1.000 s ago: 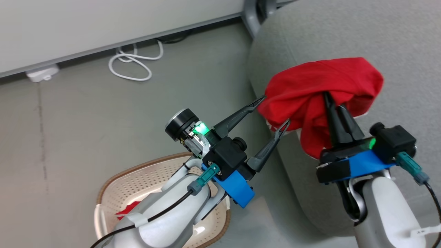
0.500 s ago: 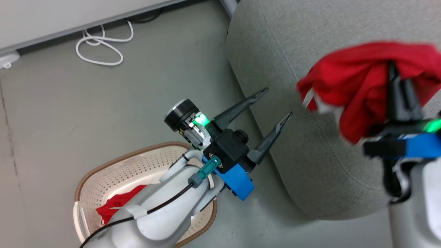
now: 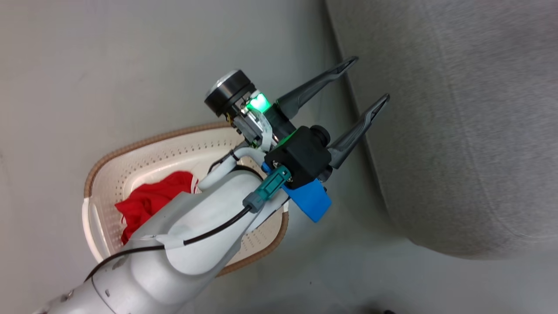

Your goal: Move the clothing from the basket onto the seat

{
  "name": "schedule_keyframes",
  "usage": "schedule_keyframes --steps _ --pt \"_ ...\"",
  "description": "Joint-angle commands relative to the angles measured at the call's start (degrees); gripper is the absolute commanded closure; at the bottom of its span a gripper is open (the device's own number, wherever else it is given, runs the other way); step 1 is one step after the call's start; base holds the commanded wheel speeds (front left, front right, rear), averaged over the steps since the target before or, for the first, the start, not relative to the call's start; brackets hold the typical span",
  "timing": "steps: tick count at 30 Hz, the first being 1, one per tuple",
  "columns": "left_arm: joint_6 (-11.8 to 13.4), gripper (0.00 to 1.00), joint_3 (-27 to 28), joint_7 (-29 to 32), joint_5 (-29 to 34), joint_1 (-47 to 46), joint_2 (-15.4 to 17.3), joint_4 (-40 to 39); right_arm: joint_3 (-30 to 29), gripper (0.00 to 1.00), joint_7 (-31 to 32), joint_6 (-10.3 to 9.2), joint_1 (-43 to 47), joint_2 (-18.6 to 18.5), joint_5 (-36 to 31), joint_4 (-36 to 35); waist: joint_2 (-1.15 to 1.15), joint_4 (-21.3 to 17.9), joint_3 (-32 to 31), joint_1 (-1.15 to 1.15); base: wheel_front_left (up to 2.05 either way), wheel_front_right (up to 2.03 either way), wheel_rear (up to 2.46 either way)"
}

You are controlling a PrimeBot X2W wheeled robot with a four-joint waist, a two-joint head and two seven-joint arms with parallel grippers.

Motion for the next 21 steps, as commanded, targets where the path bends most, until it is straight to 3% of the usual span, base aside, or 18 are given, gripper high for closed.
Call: schedule_keyframes --steps 1,4,8,16,17,18,19,21 --pt "-0.28 0.00 0.23 0.02 0.62 -2.13 0.37 -0.37 -1.05 1.00 -0.20 0.03 -3.02 -1.50 0.40 3.69 0.00 2.88 5.66 -0.01 0.00 0.00 0.00" --pt "-0.30 0.00 0.14 0.05 1.05 -3.94 -0.11 -0.77 -2.74 1.00 -0.22 0.02 -6.04 -4.27 -0.13 10.41 0.00 4.32 8.41 -0.01 0.00 0.00 0.00" --pt "-0.16 0.00 0.22 -0.54 1.36 -5.04 0.08 -0.55 -2.72 1.00 -0.23 0.02 -6.96 -5.21 -0.83 19.16 0.00 5.22 10.23 -0.01 0.00 0.00 0.00" --pt "0.04 0.00 0.20 -1.46 0.85 -5.01 0.38 0.80 -3.31 1.00 -0.22 0.02 -6.18 -4.30 0.18 27.10 0.00 5.31 9.96 -0.01 0.00 0.00 0.00" --pt "0.05 0.00 0.19 -1.62 0.80 -4.79 0.46 1.15 -3.28 0.85 -0.22 0.02 -5.98 -4.17 0.22 27.73 0.00 5.20 9.47 -0.01 0.00 0.00 0.00" --pt "0.14 0.00 0.18 -1.76 0.64 -4.52 0.45 1.35 -3.00 0.49 -0.22 0.02 -5.63 -4.08 0.26 28.36 0.00 5.14 8.95 -0.01 0.00 0.00 0.00" --pt "0.16 0.00 0.24 -2.04 0.44 -4.11 0.59 1.74 -2.94 0.00 -0.21 0.02 -5.22 -3.60 0.58 29.08 0.00 4.99 8.13 -0.01 0.00 0.00 0.00" --pt "0.33 0.00 0.36 -2.43 0.07 -3.39 0.44 2.24 -2.91 0.00 -0.23 0.02 -4.21 -3.61 0.67 29.05 0.00 4.86 6.44 -0.01 0.00 0.00 0.00"
